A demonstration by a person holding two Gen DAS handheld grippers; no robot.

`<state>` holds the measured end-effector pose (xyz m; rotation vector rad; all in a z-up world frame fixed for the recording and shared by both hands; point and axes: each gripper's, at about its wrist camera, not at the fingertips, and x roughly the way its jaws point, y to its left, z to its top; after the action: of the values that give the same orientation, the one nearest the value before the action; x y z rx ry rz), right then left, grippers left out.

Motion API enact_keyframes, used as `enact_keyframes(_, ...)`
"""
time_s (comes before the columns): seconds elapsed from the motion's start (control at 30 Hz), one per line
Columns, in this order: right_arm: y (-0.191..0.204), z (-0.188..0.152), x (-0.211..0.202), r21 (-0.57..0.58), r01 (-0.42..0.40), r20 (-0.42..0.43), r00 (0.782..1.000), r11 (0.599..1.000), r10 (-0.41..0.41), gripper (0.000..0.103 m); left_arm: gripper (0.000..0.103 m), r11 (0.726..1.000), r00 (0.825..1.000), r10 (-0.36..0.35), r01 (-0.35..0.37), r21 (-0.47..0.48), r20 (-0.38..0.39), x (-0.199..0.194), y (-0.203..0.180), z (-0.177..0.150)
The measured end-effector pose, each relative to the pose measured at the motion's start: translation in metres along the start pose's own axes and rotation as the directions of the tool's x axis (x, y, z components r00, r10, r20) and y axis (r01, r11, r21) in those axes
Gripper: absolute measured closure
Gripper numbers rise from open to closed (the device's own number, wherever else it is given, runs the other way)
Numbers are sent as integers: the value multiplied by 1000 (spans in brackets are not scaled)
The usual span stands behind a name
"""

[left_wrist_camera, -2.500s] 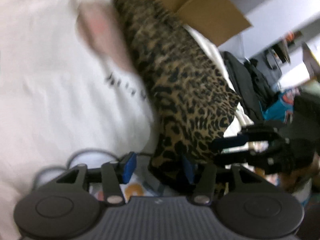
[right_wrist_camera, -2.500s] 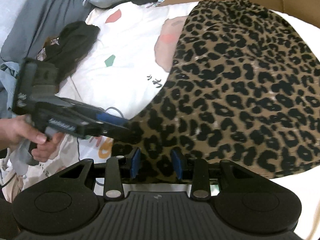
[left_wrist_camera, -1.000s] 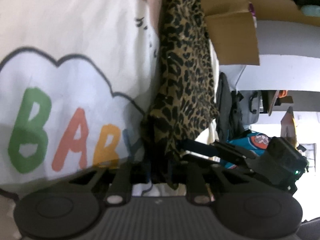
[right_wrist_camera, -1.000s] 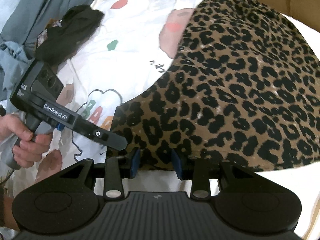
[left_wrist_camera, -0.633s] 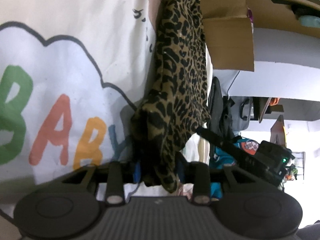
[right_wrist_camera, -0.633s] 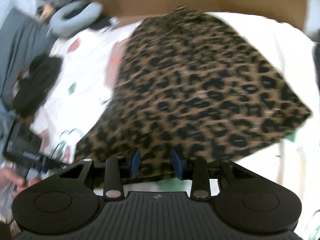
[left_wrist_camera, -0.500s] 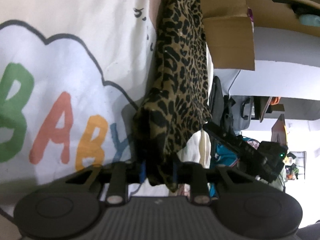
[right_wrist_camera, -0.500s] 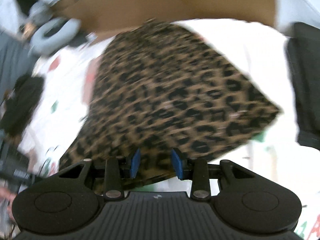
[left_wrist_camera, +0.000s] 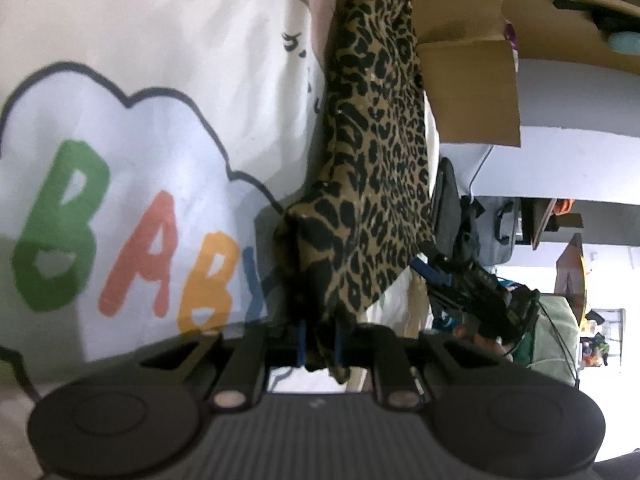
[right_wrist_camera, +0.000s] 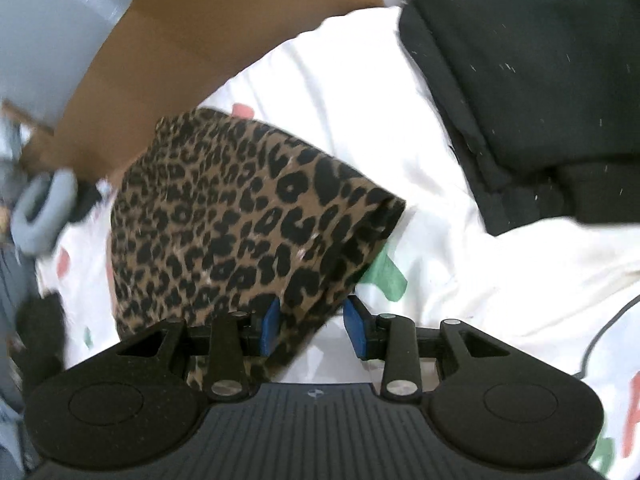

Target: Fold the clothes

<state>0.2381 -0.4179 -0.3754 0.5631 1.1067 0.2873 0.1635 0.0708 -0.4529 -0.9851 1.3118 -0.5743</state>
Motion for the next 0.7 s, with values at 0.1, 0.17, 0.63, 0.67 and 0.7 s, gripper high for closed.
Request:
enact_keyframes(0.1,-13,7,7,74,-29,12,1000,997,29,61,90,1000,1000,10,-10,5,1,-4,0,1)
enact_keyframes(0.17,-18,11,11,108,-41,22,999,993,39,61,90,1000,1000,15,-15,7,2,-6,0,1)
enact_keyframes(0.63,-58,32,35,286,-194,107,980,938,170,61,90,999,999,41,-41,6,9,-6,-1,-2)
enact_keyframes(0.67,-59,33,36,285,-201,110,978,937,177,61,90,999,999,41,-41,9,8,-5,-1,-1)
enact_keyframes(0.7,-60,35,37,284,-209,112,977,936,184,61,90,999,999,41,-41,11,7,-5,0,-1)
